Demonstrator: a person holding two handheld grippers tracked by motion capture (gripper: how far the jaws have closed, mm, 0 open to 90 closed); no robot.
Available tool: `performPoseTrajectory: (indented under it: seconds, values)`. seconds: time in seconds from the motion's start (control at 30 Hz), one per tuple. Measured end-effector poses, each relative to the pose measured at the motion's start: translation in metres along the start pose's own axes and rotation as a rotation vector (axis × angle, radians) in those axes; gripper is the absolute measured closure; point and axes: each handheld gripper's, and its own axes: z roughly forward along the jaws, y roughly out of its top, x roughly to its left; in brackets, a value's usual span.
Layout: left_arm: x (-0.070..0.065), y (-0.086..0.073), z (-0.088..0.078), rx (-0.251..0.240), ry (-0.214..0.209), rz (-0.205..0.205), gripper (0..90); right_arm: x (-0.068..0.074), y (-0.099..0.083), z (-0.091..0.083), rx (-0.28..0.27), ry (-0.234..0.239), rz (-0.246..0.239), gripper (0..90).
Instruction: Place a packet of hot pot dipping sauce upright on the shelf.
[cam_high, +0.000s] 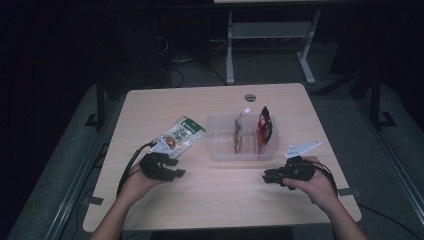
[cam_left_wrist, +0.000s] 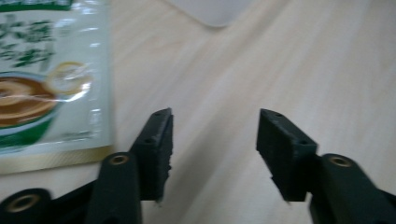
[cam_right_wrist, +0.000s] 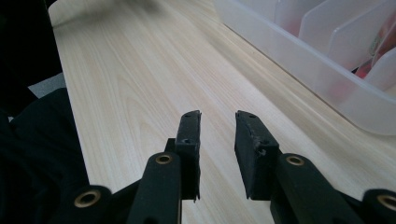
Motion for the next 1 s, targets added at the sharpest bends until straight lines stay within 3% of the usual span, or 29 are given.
performPoseTrajectory:
  seconds: [0.1, 0.23, 0.3, 0.4, 0.53, 0.77, 0.87, 1.0]
  values:
    - [0.016, 0.004, -0.004, -0.021, 0.033, -0.050, 64.2, -0.001, 0.000, 0.000, 0.000, -0.002, 0.005, 70.8]
    - [0.036, 0.009, -0.009, -0.045, 0.069, -0.086, 83.7, 0.000, -0.001, 0.000, -0.001, -0.006, 0.008, 70.6]
    - [0.047, 0.013, -0.011, -0.057, 0.094, -0.096, 89.4, -0.001, -0.001, -0.001, -0.008, -0.010, 0.004, 70.7]
    - [0.061, 0.020, -0.010, -0.062, 0.138, -0.105, 89.6, -0.001, -0.001, -0.001, -0.010, -0.010, 0.003, 70.7]
    - [0.081, 0.031, -0.003, -0.099, 0.174, -0.162, 89.7, -0.001, -0.001, -0.002, -0.010, -0.010, 0.007, 70.8]
    - [0.114, 0.051, 0.018, -0.083, 0.240, -0.207, 89.7, -0.002, -0.003, -0.003, -0.014, -0.009, 0.009, 70.9]
    - [0.122, 0.056, 0.029, -0.073, 0.234, -0.223, 89.7, -0.003, -0.003, -0.004, -0.012, -0.012, 0.013, 71.0]
    - [0.122, 0.059, 0.045, -0.059, 0.200, -0.242, 89.7, -0.004, -0.005, -0.006, -0.016, -0.013, 0.014, 71.1]
